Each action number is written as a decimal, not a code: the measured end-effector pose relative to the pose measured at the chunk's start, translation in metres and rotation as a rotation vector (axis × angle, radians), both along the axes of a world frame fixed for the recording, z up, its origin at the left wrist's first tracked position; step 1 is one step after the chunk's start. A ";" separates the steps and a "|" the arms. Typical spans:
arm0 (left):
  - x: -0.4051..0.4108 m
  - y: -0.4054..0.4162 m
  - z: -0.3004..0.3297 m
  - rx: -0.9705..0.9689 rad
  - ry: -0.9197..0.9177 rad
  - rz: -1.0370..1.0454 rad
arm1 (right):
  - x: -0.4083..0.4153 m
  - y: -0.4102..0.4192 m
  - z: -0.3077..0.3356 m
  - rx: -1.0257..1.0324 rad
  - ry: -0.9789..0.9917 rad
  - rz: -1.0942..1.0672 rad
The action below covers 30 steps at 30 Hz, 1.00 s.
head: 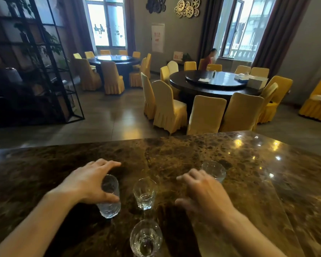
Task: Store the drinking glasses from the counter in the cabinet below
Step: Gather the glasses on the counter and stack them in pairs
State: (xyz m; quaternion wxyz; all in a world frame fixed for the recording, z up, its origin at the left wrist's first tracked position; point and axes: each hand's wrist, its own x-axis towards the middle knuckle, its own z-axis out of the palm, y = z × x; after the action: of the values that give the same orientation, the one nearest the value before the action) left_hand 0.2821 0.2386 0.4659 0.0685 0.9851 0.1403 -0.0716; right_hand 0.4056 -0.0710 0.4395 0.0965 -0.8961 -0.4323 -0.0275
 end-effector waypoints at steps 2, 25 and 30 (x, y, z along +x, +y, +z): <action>-0.006 0.010 0.003 -0.031 0.066 0.021 | 0.033 -0.012 0.006 -0.030 -0.078 -0.094; 0.009 0.022 -0.022 -0.081 -0.090 0.115 | 0.085 -0.052 0.011 -0.145 0.140 -0.156; 0.055 0.008 -0.003 -0.033 -0.189 0.070 | 0.038 -0.063 0.019 -0.105 0.132 -0.030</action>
State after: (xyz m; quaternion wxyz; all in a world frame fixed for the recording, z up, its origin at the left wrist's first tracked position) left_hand 0.3366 0.2471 0.4629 0.1003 0.9807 0.1662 0.0219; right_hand 0.4441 -0.1340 0.4581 0.0775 -0.9062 -0.4124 0.0529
